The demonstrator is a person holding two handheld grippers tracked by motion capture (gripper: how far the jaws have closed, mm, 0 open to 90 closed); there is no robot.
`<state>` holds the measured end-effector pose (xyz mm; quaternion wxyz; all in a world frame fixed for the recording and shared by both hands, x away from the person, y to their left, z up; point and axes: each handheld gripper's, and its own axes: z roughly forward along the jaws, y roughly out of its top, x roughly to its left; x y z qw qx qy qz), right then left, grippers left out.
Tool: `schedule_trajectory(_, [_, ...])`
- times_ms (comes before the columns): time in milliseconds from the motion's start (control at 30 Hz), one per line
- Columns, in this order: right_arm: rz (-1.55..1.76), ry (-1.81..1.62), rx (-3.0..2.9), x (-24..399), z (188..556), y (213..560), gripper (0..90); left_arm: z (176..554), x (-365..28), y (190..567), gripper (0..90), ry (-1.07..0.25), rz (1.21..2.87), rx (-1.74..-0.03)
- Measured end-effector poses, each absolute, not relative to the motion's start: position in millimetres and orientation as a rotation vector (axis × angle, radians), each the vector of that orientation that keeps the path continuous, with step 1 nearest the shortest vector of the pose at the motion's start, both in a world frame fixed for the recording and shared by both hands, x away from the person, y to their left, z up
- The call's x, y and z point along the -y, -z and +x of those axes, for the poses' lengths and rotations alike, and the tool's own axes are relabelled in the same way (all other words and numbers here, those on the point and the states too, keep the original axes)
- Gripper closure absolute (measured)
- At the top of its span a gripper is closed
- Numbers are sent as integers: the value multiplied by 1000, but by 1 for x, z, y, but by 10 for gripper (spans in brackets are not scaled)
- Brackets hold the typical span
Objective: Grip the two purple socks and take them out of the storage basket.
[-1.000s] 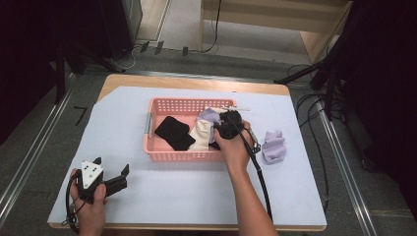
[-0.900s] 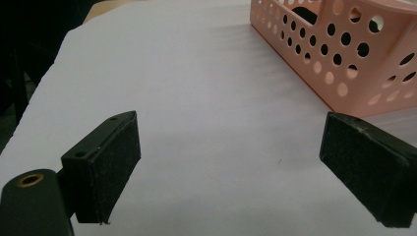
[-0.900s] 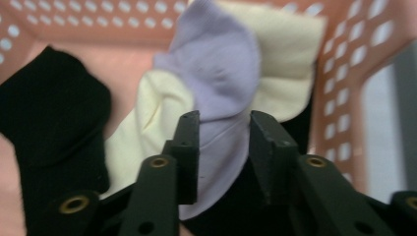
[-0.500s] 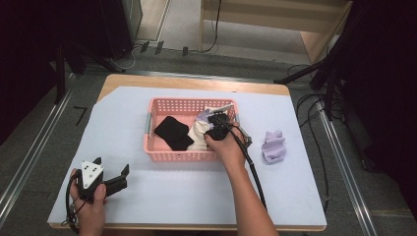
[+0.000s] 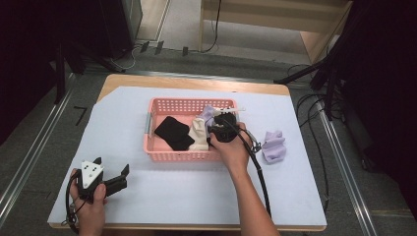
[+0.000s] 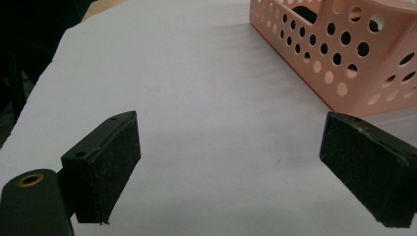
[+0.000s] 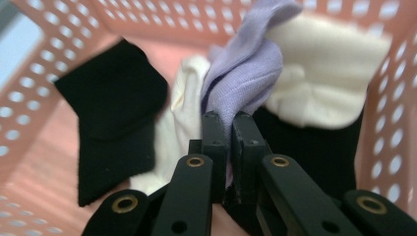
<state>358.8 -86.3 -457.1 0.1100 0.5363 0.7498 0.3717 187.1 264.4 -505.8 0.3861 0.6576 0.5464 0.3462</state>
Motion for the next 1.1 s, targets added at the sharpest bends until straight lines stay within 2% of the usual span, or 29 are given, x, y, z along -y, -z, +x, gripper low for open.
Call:
schedule_trajectory(500, [1184, -1371, -1933, 102, 324, 425, 870, 187, -264, 506, 95, -887, 1680, -1388])
schedule_trajectory(1100, [1002, -1518, -1684, 132, 301, 398, 874, 187, -264, 506, 95, -890, 1678, -1388])
